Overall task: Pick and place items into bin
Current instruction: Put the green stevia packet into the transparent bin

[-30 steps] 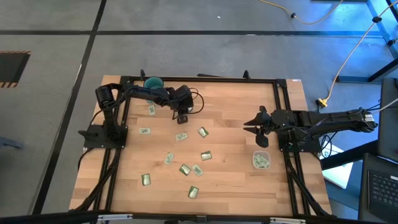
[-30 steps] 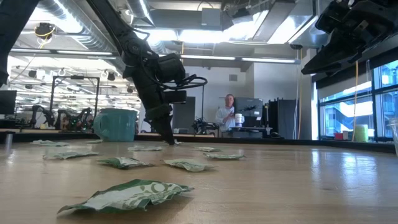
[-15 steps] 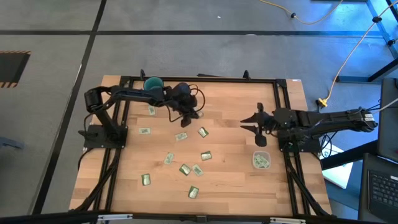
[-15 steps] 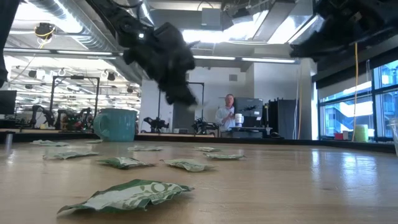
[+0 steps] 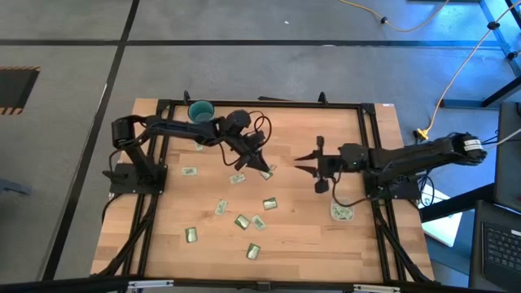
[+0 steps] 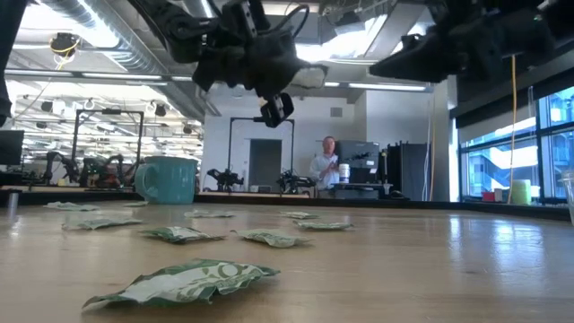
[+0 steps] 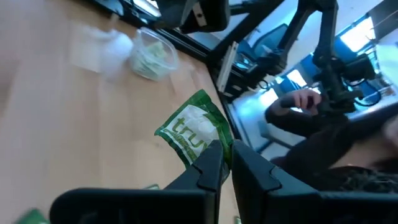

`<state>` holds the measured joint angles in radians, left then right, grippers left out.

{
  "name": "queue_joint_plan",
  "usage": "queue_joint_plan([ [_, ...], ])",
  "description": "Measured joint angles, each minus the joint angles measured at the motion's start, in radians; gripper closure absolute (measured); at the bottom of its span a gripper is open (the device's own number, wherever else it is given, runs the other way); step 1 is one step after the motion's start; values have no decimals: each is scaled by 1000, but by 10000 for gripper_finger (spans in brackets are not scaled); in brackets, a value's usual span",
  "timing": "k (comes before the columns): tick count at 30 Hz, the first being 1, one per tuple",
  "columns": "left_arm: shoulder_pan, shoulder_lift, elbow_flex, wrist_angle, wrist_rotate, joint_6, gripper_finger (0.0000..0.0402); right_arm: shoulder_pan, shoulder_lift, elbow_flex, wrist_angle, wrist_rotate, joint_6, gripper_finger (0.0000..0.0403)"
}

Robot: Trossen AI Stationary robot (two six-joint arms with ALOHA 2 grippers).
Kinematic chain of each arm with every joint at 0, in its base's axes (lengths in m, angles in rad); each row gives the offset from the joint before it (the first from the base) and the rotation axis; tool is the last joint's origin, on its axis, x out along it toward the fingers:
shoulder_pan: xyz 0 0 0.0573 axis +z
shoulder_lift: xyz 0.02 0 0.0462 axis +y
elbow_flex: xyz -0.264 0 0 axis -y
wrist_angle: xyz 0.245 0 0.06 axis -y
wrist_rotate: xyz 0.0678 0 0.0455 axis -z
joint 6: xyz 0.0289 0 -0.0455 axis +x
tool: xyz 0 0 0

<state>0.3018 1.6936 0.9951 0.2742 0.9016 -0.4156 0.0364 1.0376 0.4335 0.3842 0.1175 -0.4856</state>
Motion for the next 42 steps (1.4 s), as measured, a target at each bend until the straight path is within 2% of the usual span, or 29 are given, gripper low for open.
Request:
queue_joint_plan([
  [7,-22,0,0,0,1,-46,378,0,129,0,213,-104,-44,301],
  [12,-22,0,0,0,-1,-46,378,0,214,59,235,-154,-44,301],
  [17,-28,0,0,-1,0,-46,378,0,301,145,199,-155,-45,301],
  [24,-34,0,0,-1,1,-45,378,0,356,245,29,-157,-37,301],
  [34,-32,0,0,-1,1,-26,378,0,362,259,-11,-157,12,303],
  [37,-32,0,0,-1,1,-16,377,1,361,259,-13,-157,23,317],
  [42,-32,0,0,-1,1,-16,377,1,361,259,-13,-157,31,368],
])
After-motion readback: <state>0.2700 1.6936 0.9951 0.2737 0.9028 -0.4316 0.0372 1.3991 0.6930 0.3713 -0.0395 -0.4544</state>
